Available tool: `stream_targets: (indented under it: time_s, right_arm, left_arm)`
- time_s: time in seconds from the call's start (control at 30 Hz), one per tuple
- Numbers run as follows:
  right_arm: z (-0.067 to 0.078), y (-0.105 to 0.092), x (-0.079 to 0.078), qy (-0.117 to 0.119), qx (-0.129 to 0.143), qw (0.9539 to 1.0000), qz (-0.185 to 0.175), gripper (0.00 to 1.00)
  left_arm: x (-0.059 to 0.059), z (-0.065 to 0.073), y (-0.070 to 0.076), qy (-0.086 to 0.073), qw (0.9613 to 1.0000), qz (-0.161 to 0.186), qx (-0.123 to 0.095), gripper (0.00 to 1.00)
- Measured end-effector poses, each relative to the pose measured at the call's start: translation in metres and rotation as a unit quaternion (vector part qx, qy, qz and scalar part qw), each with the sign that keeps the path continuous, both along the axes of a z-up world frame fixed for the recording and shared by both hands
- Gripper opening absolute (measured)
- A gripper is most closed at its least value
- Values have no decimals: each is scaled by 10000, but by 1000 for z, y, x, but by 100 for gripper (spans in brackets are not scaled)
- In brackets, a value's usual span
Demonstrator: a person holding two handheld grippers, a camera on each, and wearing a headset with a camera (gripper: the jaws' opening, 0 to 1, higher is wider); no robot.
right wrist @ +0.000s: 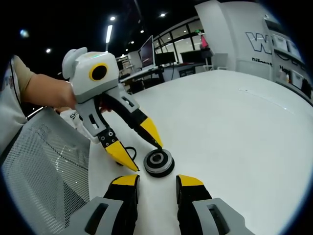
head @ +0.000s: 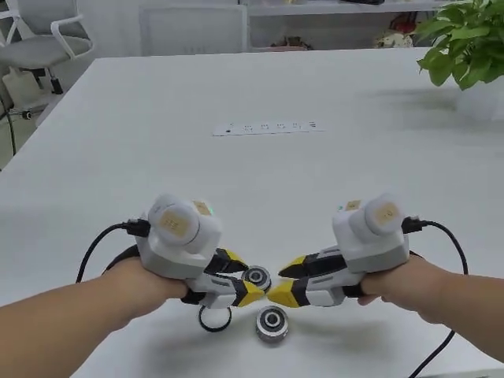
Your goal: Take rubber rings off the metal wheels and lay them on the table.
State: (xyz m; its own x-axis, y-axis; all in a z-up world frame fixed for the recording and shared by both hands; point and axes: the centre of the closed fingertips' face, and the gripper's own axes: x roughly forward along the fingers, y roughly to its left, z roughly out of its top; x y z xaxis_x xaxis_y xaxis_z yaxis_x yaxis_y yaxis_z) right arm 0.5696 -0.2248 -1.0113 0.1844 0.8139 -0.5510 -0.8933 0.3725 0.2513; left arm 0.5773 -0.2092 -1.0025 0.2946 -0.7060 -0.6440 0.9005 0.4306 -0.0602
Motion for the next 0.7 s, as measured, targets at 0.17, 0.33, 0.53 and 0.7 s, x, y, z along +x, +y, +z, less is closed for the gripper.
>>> stream_targets:
  time_s: [0.17, 0.33, 0.53, 0.7]
  right_arm:
    - [-2, -1, 0, 7, -15, 10000, -9, 28]
    - [-2, -1, 2, -7, -7, 10000, -15, 28]
    - [-2, 5, 2, -61, 17, 10000, 31, 28]
    - [-2, 12, 5, -249, -51, 9996, 111, 29]
  left_arm:
    - [4, 1, -2, -36, 10000, 34, 0, 22]
    - [5, -1, -1, -199, 9997, -24, 126, 17]
    - [7, -1, 0, -222, 9997, 57, 113, 14]
    - [8, -2, 0, -241, 9996, 131, 58, 14]
